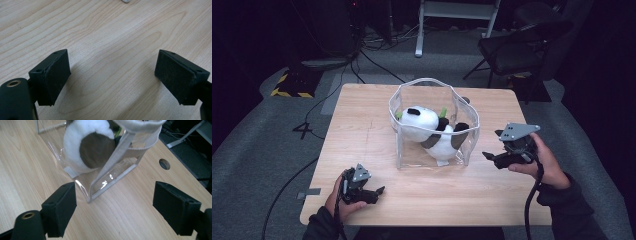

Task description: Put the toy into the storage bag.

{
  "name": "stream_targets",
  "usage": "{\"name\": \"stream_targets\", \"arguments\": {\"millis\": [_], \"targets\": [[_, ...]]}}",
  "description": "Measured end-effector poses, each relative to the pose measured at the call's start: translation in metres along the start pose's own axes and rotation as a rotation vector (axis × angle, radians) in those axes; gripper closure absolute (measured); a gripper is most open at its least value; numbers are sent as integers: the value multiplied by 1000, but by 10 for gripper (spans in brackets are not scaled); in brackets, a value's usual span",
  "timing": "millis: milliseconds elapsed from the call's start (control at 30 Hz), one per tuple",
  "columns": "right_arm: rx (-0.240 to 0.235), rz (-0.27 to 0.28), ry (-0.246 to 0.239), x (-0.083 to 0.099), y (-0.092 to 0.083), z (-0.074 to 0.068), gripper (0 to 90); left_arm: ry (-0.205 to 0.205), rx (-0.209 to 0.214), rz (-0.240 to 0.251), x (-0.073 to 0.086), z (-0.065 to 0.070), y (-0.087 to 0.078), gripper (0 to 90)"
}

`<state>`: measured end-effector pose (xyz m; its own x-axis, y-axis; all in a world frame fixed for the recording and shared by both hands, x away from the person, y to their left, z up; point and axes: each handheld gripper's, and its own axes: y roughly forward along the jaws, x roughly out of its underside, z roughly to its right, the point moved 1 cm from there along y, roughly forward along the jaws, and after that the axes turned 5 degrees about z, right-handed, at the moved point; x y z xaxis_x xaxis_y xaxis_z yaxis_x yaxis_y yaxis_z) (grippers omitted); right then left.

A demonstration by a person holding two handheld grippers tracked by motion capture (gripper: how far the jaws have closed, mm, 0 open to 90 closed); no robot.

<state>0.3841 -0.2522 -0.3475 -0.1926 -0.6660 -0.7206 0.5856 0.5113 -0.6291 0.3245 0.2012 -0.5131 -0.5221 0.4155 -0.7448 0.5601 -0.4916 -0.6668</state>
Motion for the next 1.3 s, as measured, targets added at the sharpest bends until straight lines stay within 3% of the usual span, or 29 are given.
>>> {"name": "stream_targets", "arguments": {"millis": [1300], "targets": [[1,-103,67,74,36,-9,197,0,0,0,0,0,0,131]]}}
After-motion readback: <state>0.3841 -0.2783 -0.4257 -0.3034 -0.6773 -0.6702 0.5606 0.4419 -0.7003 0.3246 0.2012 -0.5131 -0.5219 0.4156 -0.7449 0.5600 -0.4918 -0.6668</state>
